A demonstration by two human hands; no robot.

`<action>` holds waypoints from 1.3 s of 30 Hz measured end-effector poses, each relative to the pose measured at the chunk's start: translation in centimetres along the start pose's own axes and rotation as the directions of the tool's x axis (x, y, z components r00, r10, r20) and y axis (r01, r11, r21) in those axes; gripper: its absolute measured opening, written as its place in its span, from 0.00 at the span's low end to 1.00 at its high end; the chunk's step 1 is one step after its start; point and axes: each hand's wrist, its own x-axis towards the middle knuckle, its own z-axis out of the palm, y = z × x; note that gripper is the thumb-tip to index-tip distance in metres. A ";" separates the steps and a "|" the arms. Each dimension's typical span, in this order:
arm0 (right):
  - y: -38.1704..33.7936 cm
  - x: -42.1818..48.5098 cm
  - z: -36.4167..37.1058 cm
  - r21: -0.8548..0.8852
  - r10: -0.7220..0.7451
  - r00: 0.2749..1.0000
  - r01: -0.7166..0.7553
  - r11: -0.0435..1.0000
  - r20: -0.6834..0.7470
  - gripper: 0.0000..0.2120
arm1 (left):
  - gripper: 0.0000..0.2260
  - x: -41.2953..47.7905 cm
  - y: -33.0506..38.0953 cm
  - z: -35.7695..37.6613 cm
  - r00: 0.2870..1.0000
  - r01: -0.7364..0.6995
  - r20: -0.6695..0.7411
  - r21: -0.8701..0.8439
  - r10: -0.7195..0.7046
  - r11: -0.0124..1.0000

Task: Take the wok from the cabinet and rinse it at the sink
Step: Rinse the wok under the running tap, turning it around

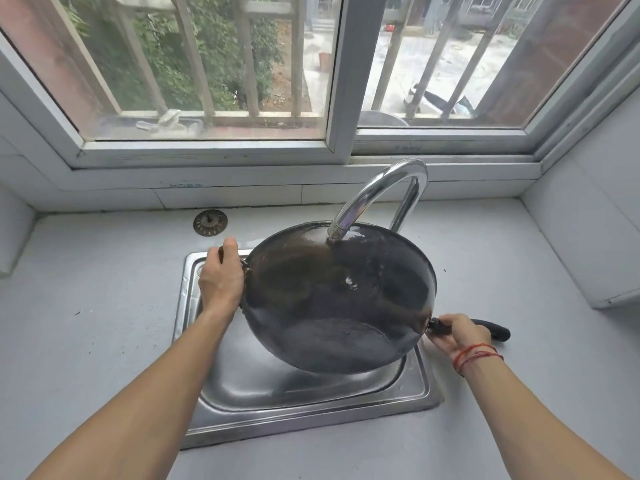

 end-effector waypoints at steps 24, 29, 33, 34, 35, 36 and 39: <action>0.1 -0.2 -0.4 -0.035 0.006 1.000 -0.007 0.999 -0.028 0.05 | 0.23 0.0 0.2 0.0 1.000 0.008 -0.001 0.016 -0.008 1.000; 0.3 -0.1 -0.2 -0.042 0.013 1.000 -0.014 0.999 -0.022 0.05 | 0.24 0.4 -0.5 -0.1 0.999 0.038 0.026 0.027 -0.039 0.999; 0.4 0.0 0.1 -0.042 0.023 0.999 -0.024 0.999 -0.025 0.04 | 0.24 0.5 -0.9 -0.6 0.997 0.059 0.037 0.038 -0.061 0.998; 0.4 -0.1 0.2 -0.044 0.023 0.999 -0.024 0.999 -0.023 0.04 | 0.24 0.5 -1.0 -0.8 0.997 0.070 0.031 0.041 -0.071 0.997; 0.4 -0.2 0.4 -0.043 0.021 1.000 -0.022 0.999 -0.021 0.04 | 0.23 0.6 -1.1 -1.1 0.997 0.077 0.024 0.040 -0.078 0.996; 0.3 -0.3 0.7 -0.041 0.018 1.000 -0.018 0.999 -0.010 0.04 | 0.23 0.7 -1.3 -1.4 0.996 0.081 0.019 0.035 -0.082 0.996; 0.1 -0.7 1.9 -0.010 0.008 0.999 -0.007 1.000 0.032 0.05 | 0.24 1.3 -2.0 -2.5 0.995 0.104 0.000 0.003 -0.104 0.995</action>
